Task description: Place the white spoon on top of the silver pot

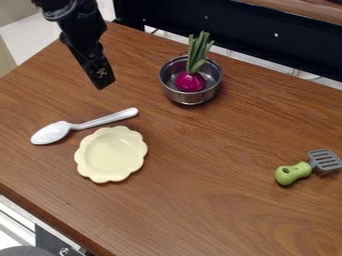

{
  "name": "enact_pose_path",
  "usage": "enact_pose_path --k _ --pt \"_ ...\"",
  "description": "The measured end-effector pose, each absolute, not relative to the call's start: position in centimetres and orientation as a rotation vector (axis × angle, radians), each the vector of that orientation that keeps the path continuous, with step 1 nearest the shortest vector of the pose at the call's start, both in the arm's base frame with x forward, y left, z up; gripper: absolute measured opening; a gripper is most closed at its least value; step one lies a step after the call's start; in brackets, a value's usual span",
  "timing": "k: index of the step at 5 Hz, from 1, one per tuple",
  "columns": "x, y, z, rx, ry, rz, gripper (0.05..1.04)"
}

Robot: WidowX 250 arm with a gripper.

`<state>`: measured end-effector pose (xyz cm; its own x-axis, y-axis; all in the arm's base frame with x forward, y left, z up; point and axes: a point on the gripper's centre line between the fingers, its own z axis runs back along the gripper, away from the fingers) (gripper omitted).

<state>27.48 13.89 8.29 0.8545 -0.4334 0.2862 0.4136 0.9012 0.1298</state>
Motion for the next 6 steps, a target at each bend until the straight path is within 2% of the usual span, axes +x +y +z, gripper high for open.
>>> enact_pose_path --k 1,2,3,5,6 --pt "27.1 13.6 7.4 0.041 -0.288 -0.446 0.999" --pt "26.9 14.3 6.8 0.024 -0.212 -0.466 0.999" --pt "27.5 15.6 6.7 0.004 -0.192 -0.508 0.999" --pt "27.8 17.2 6.0 0.036 -0.204 -0.56 0.999" --pt "27.5 17.3 5.0 0.029 -0.172 -0.6 0.999"
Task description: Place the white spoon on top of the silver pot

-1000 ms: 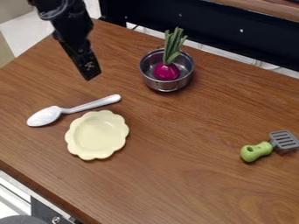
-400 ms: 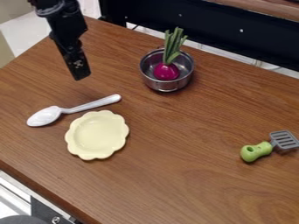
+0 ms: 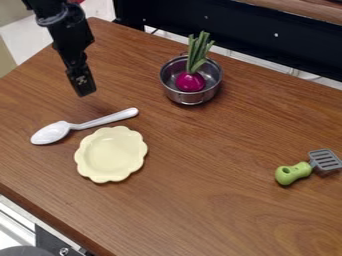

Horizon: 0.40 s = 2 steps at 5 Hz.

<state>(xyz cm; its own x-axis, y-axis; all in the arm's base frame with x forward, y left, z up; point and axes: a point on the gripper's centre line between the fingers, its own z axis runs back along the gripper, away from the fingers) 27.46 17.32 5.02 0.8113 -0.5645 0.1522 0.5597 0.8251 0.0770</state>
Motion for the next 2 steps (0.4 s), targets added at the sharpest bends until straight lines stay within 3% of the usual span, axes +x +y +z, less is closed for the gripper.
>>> enact_pose_path --k 2 --pt "26.9 17.6 3.5 0.04 -0.146 -0.664 0.999"
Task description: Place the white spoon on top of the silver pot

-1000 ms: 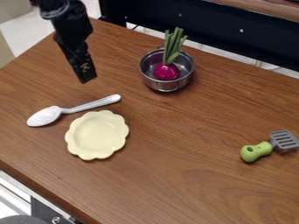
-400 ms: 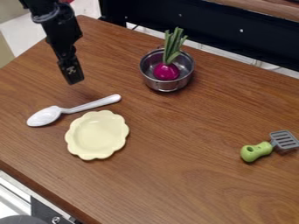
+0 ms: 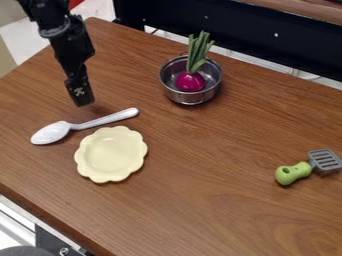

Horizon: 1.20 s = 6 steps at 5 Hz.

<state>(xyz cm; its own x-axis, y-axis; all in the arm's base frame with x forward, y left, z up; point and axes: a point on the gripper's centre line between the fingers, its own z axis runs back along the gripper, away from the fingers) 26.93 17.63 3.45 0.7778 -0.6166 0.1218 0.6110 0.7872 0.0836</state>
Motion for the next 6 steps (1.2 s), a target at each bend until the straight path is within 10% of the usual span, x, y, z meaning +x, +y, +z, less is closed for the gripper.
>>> enact_pose_path --k 6 --pt "25.4 17.4 1.1 0.094 -0.143 -0.702 0.999"
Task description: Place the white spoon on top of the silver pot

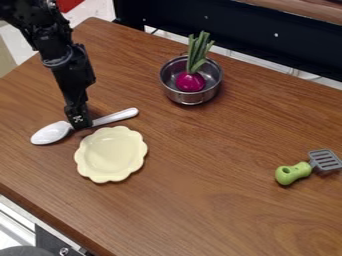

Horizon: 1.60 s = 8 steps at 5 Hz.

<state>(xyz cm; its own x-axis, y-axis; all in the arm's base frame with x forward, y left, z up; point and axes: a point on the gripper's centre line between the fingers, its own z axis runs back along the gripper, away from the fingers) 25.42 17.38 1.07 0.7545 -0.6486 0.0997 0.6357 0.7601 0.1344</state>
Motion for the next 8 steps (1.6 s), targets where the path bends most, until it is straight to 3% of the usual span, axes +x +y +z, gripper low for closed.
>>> enact_pose_path --k 6,7,8 --pt "24.6 18.6 -0.1 0.13 -0.147 -0.74 0.999" --pt "24.7 18.6 -0.1 0.139 -0.151 -0.745 0.955" --pt "24.7 18.7 -0.1 0.145 -0.149 -0.747 0.689"
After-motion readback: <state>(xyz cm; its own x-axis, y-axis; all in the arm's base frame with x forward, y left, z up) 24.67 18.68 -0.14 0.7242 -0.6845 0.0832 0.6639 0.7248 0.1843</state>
